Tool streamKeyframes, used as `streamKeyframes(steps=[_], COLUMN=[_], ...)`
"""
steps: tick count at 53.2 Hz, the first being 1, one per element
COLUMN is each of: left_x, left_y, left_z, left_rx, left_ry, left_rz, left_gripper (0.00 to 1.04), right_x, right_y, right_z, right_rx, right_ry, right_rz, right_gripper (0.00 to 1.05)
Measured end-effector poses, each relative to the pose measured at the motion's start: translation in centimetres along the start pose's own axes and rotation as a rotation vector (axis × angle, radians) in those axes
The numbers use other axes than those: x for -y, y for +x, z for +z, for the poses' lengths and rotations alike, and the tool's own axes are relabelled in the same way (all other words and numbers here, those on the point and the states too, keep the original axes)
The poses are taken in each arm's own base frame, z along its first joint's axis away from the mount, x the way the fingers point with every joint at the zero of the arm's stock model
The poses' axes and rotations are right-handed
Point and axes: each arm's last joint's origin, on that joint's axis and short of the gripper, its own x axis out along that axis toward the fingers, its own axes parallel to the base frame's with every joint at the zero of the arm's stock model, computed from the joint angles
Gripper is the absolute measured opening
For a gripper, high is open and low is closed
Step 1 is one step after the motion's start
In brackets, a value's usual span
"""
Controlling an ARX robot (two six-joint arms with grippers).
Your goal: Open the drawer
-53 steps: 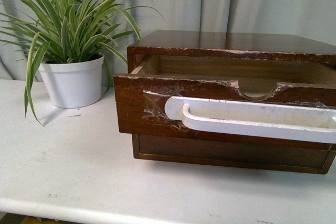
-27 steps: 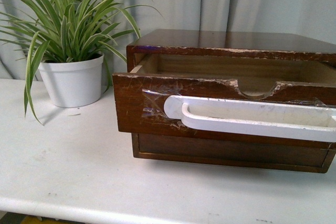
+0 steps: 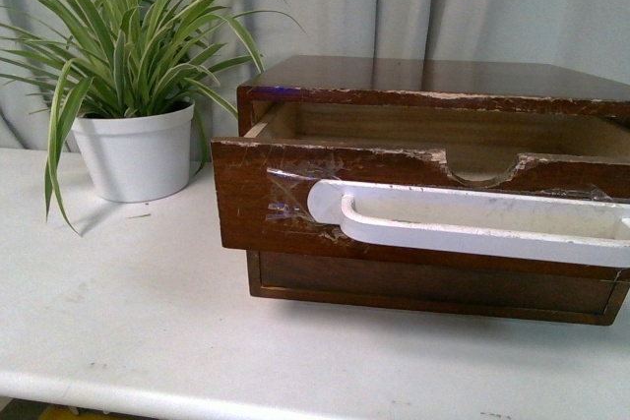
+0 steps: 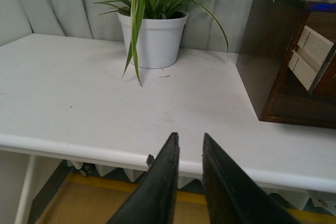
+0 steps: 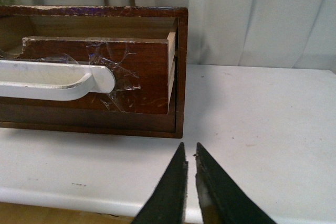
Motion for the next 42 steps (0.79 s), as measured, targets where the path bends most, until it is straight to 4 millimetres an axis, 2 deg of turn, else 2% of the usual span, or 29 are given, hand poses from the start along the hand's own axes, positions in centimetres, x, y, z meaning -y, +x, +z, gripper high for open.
streamKeyframes(steps=[2,5,20,24,42], left_x=[0.00,0.00,0.00,0.00,0.00], left_y=[0.00,0.00,0.00,0.00,0.00], left_z=[0.00,0.00,0.00,0.00,-0.01], left_rx=[0.000,0.000,0.000,0.000,0.000], left_ry=[0.000,0.000,0.000,0.000,0.001], left_rz=[0.000,0.000,0.000,0.000,0.000], left_gripper=[0.23,0.38,0.84,1.00,0.99], right_x=[0.00,0.00,0.00,0.00,0.00], right_y=[0.00,0.00,0.00,0.00,0.00], right_z=[0.00,0.00,0.00,0.00,0.00], right_rx=[0.000,0.000,0.000,0.000,0.000], right_ry=[0.000,0.000,0.000,0.001,0.002], right_rz=[0.000,0.000,0.000,0.000,0.000], right_gripper=[0.21,0.35,0.79,0.97,0.96])
